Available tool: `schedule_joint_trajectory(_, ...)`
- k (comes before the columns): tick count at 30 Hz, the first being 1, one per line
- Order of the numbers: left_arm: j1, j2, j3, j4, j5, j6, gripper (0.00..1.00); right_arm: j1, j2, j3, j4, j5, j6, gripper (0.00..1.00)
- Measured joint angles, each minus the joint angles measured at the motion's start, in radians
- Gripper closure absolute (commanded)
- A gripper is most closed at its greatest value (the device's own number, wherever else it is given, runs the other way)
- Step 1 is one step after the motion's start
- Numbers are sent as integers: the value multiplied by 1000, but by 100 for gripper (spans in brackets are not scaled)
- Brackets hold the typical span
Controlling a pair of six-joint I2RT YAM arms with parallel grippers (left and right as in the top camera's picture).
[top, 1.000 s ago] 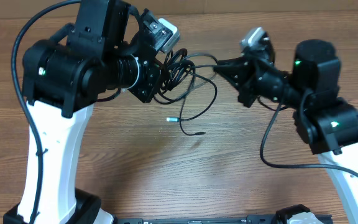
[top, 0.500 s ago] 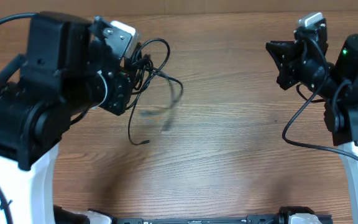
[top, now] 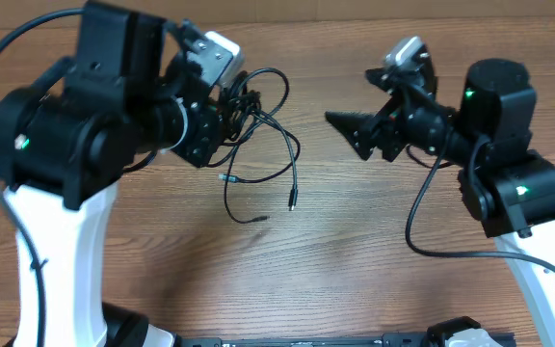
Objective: Untangle cables
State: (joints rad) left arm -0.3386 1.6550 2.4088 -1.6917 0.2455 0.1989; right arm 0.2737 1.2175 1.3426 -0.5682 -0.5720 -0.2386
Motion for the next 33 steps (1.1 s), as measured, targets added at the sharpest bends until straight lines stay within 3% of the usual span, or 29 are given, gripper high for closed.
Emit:
schedule_joint_trajectory(5, 0, 70, -2, 0, 97, 60, 96, 34, 0, 0, 19, 23, -47, 15)
schedule_joint_trajectory(10, -2, 82, -3, 0, 153, 83, 96, 34, 0, 0, 35, 40, -68, 25)
schedule_joint_trajectory(18, -59, 82, -4, 0, 212, 92, 96, 34, 0, 0, 51, 48, -76, 26)
schedule_joint_trajectory(19, -68, 82, -4, 0, 216, 92, 96, 34, 0, 0, 51, 49, -77, 35)
schedule_joint_trajectory(20, -75, 82, -4, 0, 217, 92, 96, 34, 0, 0, 52, 53, -82, 75)
schedule_joint_trajectory(21, -84, 82, -4, 0, 220, 92, 96, 34, 0, 0, 50, 55, -74, 96)
schedule_joint_trajectory(29, -107, 82, -5, 11, 208, 55, 96, 27, 0, 0, 49, 125, -76, 96)
schedule_joint_trajectory(33, -107, 82, -6, 23, 196, 12, 96, -81, 6, 0, 61, 134, -41, 96)
